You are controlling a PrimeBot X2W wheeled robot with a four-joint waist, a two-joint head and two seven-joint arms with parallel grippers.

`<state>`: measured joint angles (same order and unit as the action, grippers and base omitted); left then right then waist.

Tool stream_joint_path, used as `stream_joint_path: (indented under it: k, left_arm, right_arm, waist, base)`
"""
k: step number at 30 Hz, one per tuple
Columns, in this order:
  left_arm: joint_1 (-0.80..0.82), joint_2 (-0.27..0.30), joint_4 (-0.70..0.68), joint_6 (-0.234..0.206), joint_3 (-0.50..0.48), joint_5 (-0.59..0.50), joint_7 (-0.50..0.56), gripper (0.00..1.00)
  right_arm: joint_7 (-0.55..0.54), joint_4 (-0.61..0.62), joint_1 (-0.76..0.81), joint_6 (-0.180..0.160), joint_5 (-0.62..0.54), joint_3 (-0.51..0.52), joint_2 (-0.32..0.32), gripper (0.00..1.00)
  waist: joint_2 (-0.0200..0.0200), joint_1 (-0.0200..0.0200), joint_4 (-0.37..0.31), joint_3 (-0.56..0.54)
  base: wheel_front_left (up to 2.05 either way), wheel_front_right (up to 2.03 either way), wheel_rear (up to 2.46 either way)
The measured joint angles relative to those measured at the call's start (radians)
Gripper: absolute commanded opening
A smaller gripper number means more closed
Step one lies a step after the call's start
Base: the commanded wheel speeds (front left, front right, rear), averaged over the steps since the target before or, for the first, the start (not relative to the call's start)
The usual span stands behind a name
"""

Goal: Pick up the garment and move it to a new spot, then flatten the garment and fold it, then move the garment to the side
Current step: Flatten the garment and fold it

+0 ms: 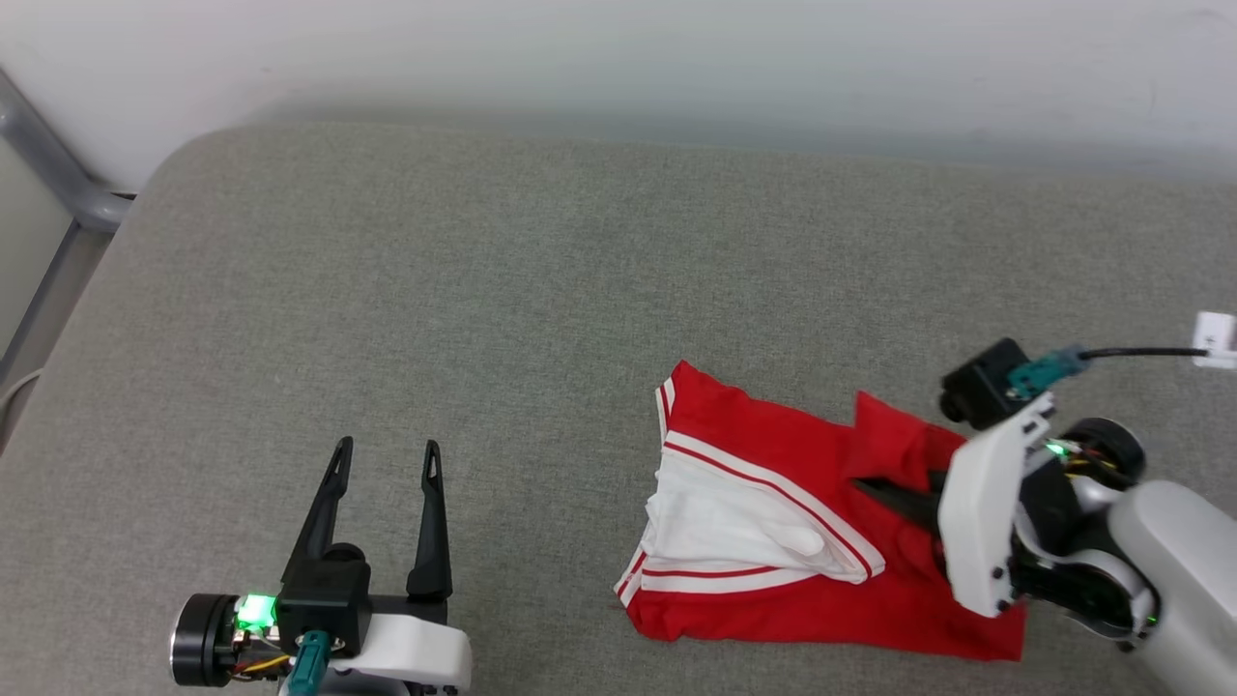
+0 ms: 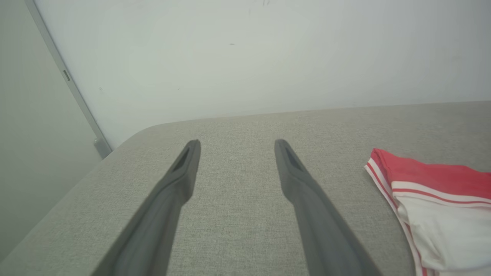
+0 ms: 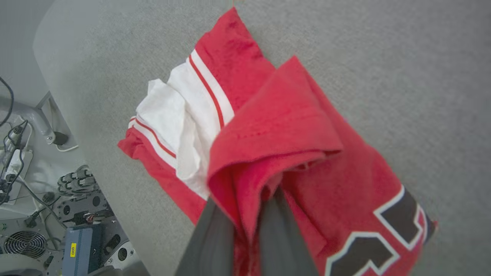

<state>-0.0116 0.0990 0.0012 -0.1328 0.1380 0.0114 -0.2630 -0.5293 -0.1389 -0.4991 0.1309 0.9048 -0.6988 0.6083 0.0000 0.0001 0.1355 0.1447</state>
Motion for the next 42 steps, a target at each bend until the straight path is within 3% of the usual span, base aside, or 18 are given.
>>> stream_joint_path:
  k: [20,31,32,33,35,42]
  left_arm:
    - [0.049,-0.017,-0.004,-0.002,0.01,0.0,0.0,1.0]
    - [0.068,-0.025,0.001,-0.003,0.007,0.002,0.0,1.0]
    - [0.066,-0.025,0.002,-0.004,0.004,0.002,0.0,1.0]
    - [0.062,-0.025,0.001,-0.005,0.001,0.002,0.0,1.0]
    - [0.055,-0.024,0.003,-0.005,-0.003,0.002,0.0,1.0]
    - [0.038,-0.022,0.0,-0.002,-0.02,0.002,0.0,1.0]
  right_arm:
    - [0.029,-0.285,-0.299,0.0,-0.065,-0.282,-0.233,0.0]
    - [0.092,-0.413,-0.323,0.0,-0.06,-0.419,-0.259,0.0]
    - [0.105,-0.413,-0.326,0.0,-0.059,-0.426,-0.258,0.07]
    - [0.118,-0.412,-0.327,0.0,-0.057,-0.432,-0.257,0.33]
    - [0.15,-0.398,-0.326,0.0,-0.043,-0.442,-0.245,1.0]
    - [0.32,-0.298,-0.325,0.0,-0.073,-0.444,-0.15,1.0]
  waist:
    - [0.0,0.0,0.022,0.081]
    - [0.0,0.0,0.035,0.086]
    - [0.0,0.0,0.033,0.082]
    - [0.0,0.0,0.03,0.078]
    - [0.0,0.0,0.024,0.067]
    - [0.0,-0.0001,0.002,0.019]
  base:
    - [0.0,0.0,0.0]
    - [0.0,0.0,0.0]
    - [0.0,0.0,0.0]
    - [0.0,0.0,0.0]
    - [0.0,0.0,0.0]
    - [0.0,0.0,0.0]
